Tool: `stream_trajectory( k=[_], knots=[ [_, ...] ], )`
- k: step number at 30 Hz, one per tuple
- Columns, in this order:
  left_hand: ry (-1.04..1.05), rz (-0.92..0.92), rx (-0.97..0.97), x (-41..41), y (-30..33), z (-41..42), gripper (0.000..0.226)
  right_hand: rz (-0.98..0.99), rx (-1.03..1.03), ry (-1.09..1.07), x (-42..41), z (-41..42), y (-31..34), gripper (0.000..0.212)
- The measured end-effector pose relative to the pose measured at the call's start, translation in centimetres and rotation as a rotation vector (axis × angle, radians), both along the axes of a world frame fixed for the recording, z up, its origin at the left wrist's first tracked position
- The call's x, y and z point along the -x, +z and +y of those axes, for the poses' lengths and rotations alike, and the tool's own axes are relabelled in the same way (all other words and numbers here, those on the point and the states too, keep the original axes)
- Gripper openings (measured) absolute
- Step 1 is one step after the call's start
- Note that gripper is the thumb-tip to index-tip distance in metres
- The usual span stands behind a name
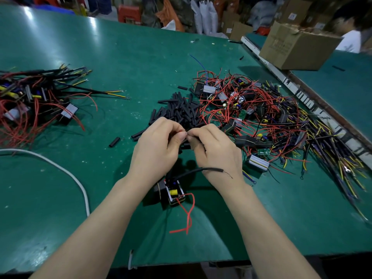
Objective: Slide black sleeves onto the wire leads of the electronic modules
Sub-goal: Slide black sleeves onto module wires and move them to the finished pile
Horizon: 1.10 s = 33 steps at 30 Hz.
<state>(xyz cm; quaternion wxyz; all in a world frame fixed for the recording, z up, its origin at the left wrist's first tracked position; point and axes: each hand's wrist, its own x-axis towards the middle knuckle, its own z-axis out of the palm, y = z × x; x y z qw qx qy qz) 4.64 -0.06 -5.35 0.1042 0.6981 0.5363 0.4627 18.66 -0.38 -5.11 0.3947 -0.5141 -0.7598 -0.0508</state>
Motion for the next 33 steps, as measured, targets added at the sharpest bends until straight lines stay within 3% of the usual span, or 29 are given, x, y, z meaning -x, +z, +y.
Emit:
stream_trajectory(
  k=[7, 19, 24, 28, 33],
  knots=[
    [-0.027, 0.075, -0.016, 0.3, 0.2, 0.1, 0.003, -0.099, 0.015, 0.025, -0.2, 0.0, -0.2, 0.012],
    [-0.155, 0.093, 0.008, 0.7, 0.7, -0.2, 0.005, -0.136, 0.369, 0.147, -1.3, 0.1, 0.5, 0.017],
    [-0.225, 0.064, 0.007, 0.8, 1.2, -0.5, 0.005, 0.013, 0.506, 0.21, -1.4, 0.4, 0.7, 0.018],
    [-0.256, 0.038, 0.026, 0.8, 1.1, -0.4, 0.006, 0.059, 0.552, 0.22, -1.4, 0.4, 0.7, 0.032],
    [-0.259, -0.006, 0.063, 0.9, 0.7, -0.2, 0.01, 0.043, 0.522, 0.238, -1.5, 0.3, 0.5, 0.019]
  ],
)
